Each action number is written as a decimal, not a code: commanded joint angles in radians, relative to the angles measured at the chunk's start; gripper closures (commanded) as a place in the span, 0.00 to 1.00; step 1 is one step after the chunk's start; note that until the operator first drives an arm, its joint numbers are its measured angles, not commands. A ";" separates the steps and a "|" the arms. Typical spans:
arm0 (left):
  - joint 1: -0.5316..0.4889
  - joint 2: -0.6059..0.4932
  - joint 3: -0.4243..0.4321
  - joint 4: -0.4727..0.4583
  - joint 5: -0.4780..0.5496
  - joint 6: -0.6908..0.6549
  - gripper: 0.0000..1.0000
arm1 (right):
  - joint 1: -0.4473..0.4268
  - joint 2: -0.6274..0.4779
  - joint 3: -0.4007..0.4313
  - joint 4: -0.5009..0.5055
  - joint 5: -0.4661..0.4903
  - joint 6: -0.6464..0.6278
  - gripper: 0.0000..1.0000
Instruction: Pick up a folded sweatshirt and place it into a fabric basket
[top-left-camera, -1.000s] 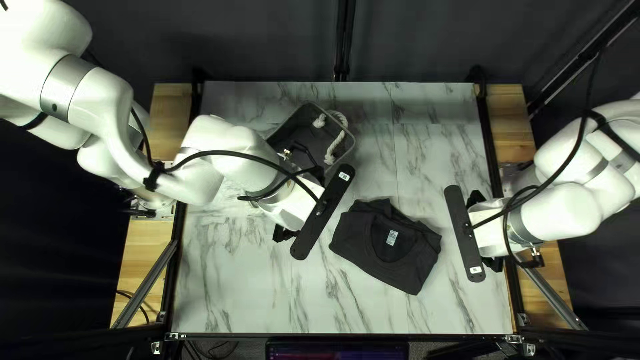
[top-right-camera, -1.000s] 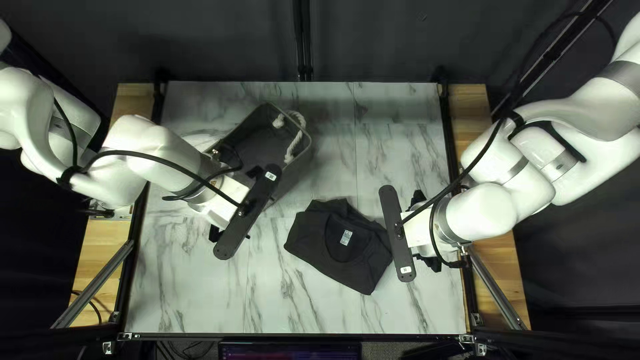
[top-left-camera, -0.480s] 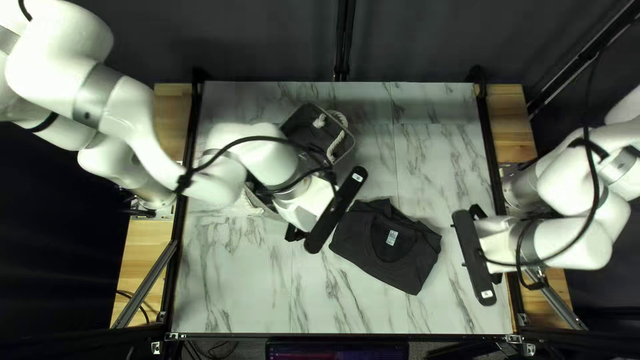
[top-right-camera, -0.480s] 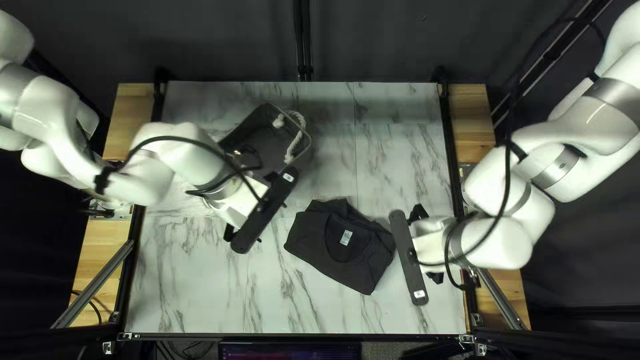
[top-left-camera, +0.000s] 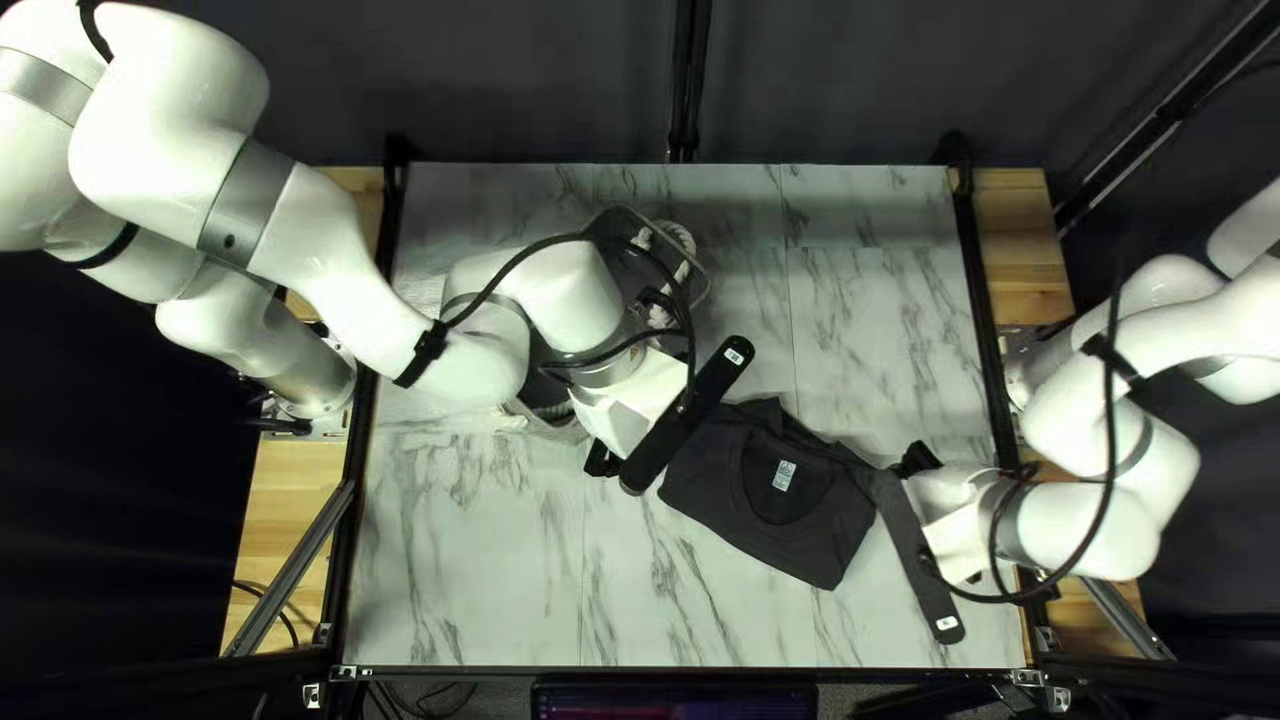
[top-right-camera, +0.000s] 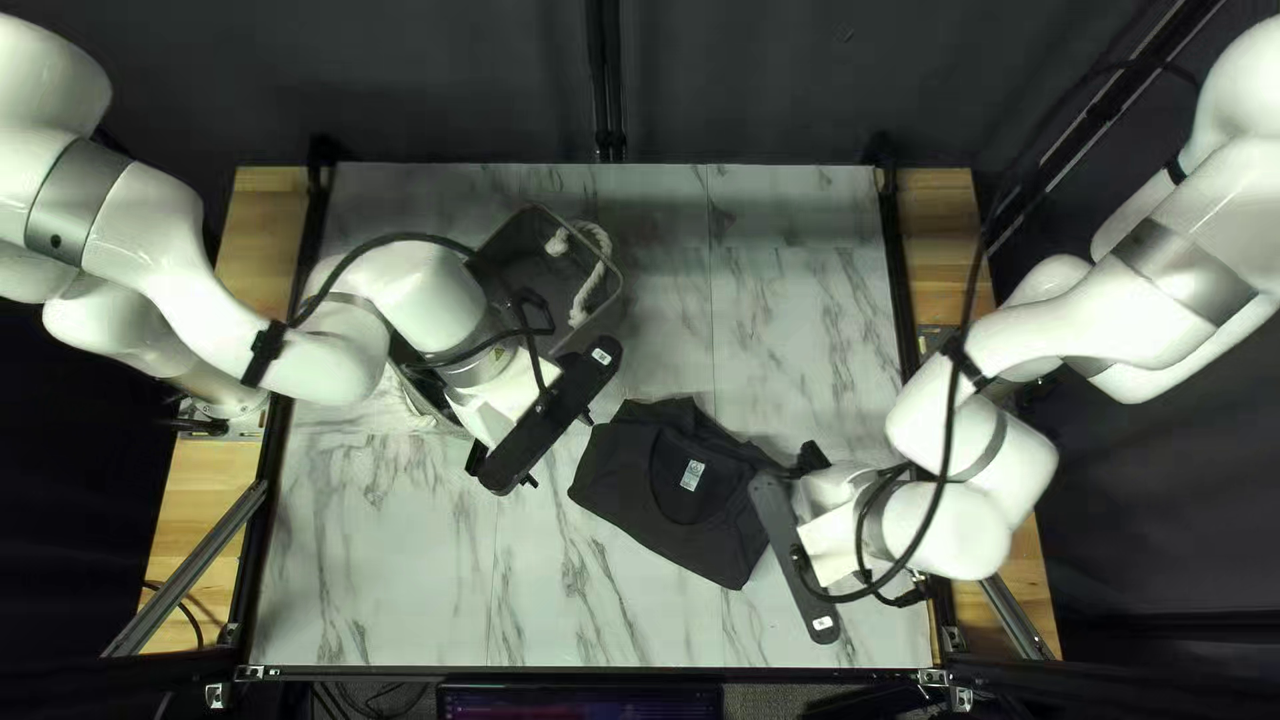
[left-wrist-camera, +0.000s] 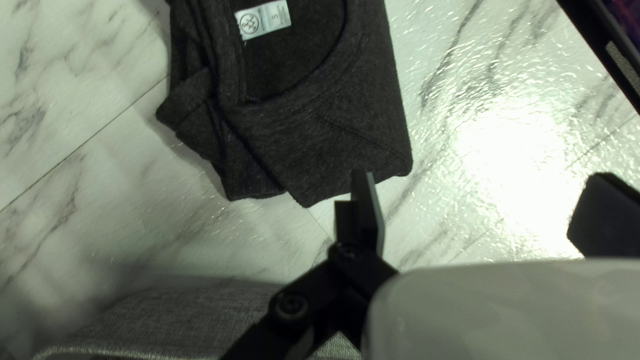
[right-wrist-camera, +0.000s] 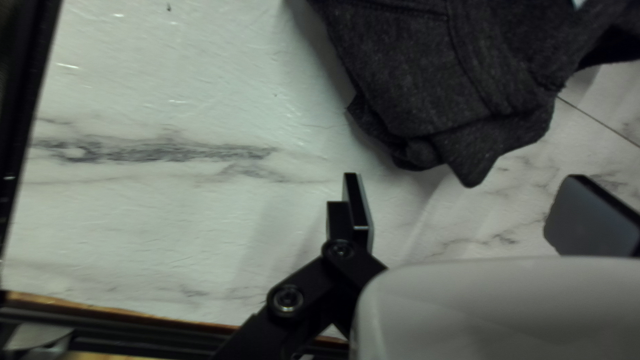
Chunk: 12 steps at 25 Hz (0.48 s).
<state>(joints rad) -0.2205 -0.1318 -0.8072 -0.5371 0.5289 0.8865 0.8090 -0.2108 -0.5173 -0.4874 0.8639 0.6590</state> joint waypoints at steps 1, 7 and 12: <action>-0.001 -0.007 0.019 -0.045 -0.025 0.052 0.00 | 0.004 0.066 -0.040 -0.053 0.033 0.029 0.00; 0.004 -0.011 0.018 -0.053 -0.016 0.068 0.00 | 0.004 0.115 -0.062 -0.103 0.039 0.039 0.00; 0.000 -0.031 0.047 -0.064 -0.038 0.074 0.00 | 0.005 0.090 -0.067 -0.081 0.045 -0.016 0.00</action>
<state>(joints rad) -0.2171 -0.1514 -0.7775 -0.5937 0.5047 0.9586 0.8136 -0.1183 -0.5832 -0.5719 0.9080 0.6519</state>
